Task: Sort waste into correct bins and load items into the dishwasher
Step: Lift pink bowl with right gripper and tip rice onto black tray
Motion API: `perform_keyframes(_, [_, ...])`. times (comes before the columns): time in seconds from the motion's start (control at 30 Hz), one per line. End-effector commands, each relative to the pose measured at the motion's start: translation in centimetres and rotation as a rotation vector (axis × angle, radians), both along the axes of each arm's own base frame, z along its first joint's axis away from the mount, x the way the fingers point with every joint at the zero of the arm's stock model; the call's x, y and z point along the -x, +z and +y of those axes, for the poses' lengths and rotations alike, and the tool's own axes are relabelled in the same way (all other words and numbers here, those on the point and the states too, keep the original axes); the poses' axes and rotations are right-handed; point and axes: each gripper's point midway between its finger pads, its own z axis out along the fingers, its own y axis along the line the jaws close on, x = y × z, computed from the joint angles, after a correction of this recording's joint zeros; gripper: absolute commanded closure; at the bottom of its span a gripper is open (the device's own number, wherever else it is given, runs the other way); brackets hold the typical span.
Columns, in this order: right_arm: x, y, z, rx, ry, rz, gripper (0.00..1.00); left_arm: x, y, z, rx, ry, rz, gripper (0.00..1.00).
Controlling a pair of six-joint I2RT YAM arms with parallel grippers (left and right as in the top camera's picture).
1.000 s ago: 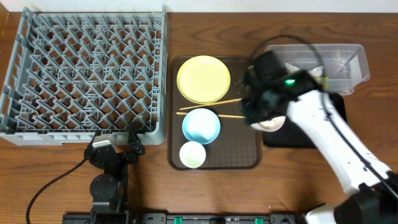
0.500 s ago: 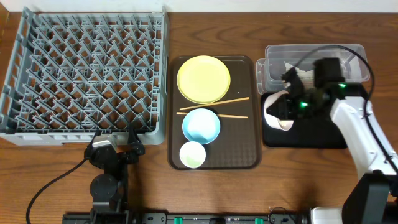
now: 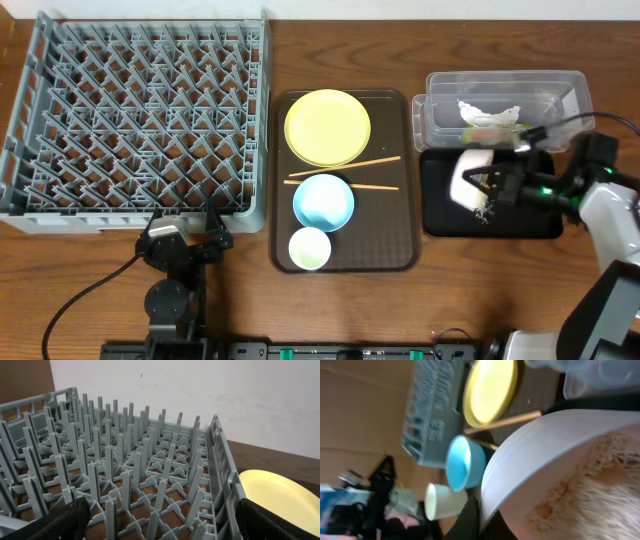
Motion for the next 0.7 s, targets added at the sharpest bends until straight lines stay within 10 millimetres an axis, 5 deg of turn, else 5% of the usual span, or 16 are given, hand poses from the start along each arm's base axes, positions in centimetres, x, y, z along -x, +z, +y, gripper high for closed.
perform_keyframes(0.0, [-0.1,3.5,0.0,-0.165,0.005,-0.123,0.99,0.1,-1.7,0.3,-0.010,0.013,0.053,0.06])
perform_keyframes(0.23, [-0.4,6.6,-0.6,-0.309,0.018,-0.255,0.99,0.1,-1.7,0.3,-0.010,0.013,0.053,0.06])
perform_keyframes(0.67, [-1.2,5.7,-1.0,-0.368,-0.008,-0.141,0.99,0.1,-1.7,0.3,-0.010,0.013,0.053,0.06])
